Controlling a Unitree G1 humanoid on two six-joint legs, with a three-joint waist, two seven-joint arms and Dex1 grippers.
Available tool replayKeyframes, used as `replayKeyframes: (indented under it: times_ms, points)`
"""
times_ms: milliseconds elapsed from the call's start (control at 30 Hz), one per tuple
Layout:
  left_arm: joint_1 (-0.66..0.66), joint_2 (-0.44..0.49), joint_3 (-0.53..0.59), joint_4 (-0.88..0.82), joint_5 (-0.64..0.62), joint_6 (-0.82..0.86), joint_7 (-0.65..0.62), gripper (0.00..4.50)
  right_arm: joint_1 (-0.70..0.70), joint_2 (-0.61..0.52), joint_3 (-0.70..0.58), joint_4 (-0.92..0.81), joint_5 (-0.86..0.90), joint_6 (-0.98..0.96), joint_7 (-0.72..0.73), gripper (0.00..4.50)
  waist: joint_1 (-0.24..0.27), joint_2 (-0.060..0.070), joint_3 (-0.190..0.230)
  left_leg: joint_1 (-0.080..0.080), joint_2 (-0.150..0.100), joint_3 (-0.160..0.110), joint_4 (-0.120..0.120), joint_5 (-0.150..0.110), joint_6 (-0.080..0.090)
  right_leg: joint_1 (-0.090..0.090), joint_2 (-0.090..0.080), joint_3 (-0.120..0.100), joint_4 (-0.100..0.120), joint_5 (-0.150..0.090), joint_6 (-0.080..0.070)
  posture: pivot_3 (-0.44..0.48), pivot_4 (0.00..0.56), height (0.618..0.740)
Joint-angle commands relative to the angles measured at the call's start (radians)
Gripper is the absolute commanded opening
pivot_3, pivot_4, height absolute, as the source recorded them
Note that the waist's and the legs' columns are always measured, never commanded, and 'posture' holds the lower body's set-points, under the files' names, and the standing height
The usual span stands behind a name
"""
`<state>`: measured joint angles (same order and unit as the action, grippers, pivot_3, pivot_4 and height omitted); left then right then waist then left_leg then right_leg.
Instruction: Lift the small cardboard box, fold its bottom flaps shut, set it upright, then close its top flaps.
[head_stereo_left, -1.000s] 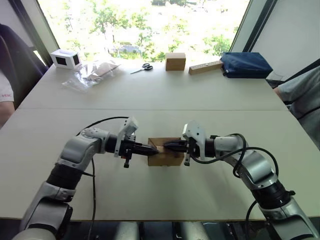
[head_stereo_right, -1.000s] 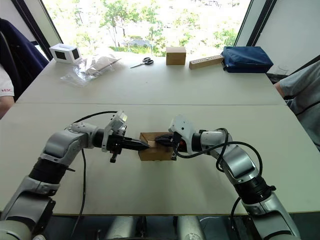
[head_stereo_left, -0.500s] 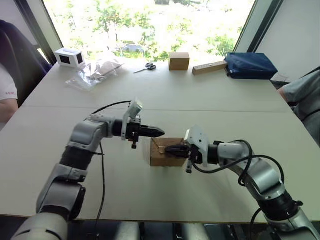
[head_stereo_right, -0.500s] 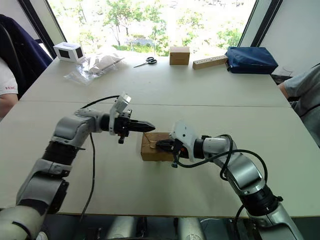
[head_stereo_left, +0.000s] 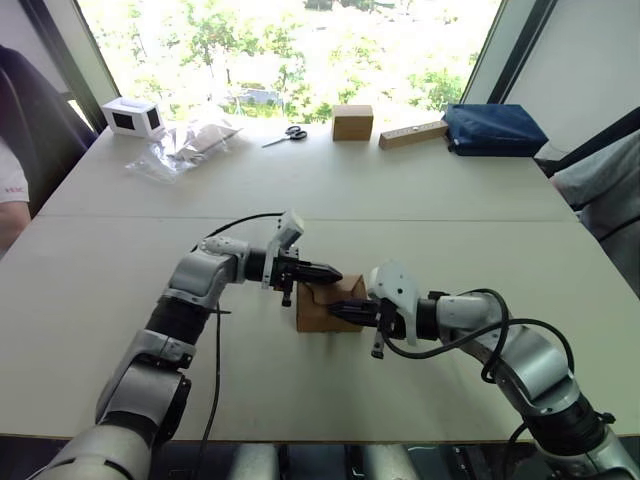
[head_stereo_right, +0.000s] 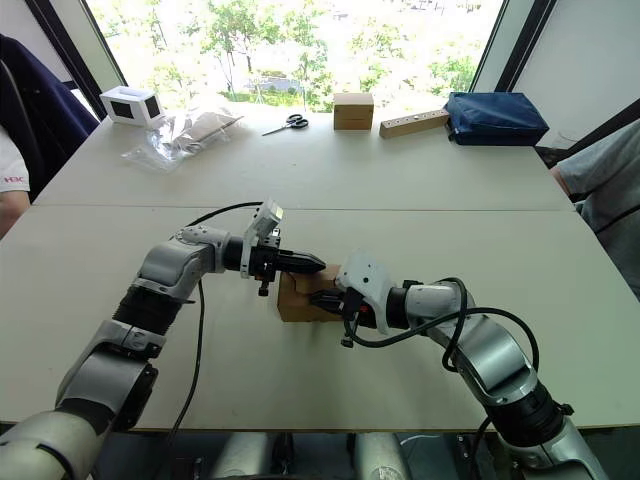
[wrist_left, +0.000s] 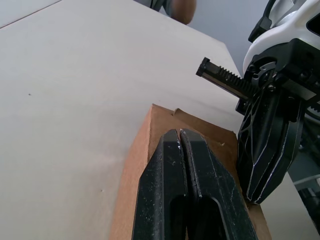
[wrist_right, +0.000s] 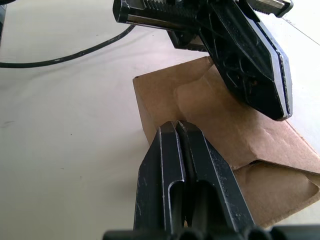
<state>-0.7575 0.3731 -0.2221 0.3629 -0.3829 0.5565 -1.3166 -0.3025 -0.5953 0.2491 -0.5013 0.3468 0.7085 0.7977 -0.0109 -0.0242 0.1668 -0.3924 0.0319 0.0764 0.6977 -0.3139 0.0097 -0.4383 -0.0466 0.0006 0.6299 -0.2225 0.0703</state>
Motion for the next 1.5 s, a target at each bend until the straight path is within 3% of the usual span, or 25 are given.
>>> replayKeyframes:
  times_ms: [33,933,1500]
  points:
    - [-0.027,-0.008,0.002,-0.006,0.004,-0.019,-0.010,0.03,-0.017,0.013,-0.018,-0.002,0.005,-0.008,-0.016,0.00,0.000,0.000,0.000,0.000,0.000,0.000,0.000,0.000,0.000,0.000,0.000,0.000,0.000,0.000,0.000,0.000,0.150,0.740]
    - [-0.022,0.024,0.058,-0.028,-0.023,0.013,0.014,0.03,-0.027,0.029,0.011,0.100,-0.059,-0.093,-0.031,0.00,0.000,0.000,0.000,0.000,0.000,0.000,0.000,0.000,0.000,0.000,0.000,0.000,0.000,0.000,0.000,0.000,0.150,0.740]
    - [0.047,0.033,0.019,-0.124,-0.009,0.034,-0.001,0.03,-0.031,0.023,-0.033,0.055,-0.017,-0.038,-0.027,0.00,0.000,0.000,0.000,0.000,0.000,0.000,0.000,0.000,0.000,0.000,0.000,0.000,0.000,0.000,0.000,0.000,0.150,0.740]
